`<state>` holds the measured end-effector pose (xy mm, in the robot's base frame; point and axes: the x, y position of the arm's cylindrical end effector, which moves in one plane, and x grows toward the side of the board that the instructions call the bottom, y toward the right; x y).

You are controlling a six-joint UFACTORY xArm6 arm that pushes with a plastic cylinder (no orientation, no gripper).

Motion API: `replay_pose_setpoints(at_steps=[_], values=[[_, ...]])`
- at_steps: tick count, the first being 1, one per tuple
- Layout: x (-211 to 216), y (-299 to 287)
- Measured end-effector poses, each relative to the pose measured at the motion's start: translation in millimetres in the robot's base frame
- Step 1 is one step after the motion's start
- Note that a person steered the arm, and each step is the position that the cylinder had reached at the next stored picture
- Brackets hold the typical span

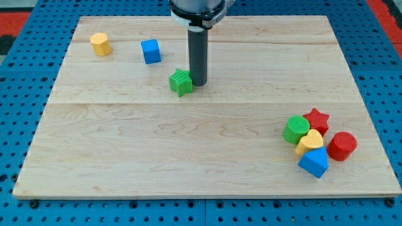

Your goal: Push the green star to the left of the green circle

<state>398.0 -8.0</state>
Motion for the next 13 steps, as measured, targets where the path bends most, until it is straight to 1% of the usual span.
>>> replay_pose_setpoints(at_steps=[2,3,4,5,7,8,9,10,11,13], values=[[-47,-30],[-40,-75],[0,-68],[14,-39],[21,-33],[-5,-62],[14,-106],[37,-107],[39,-32],[50,-47]])
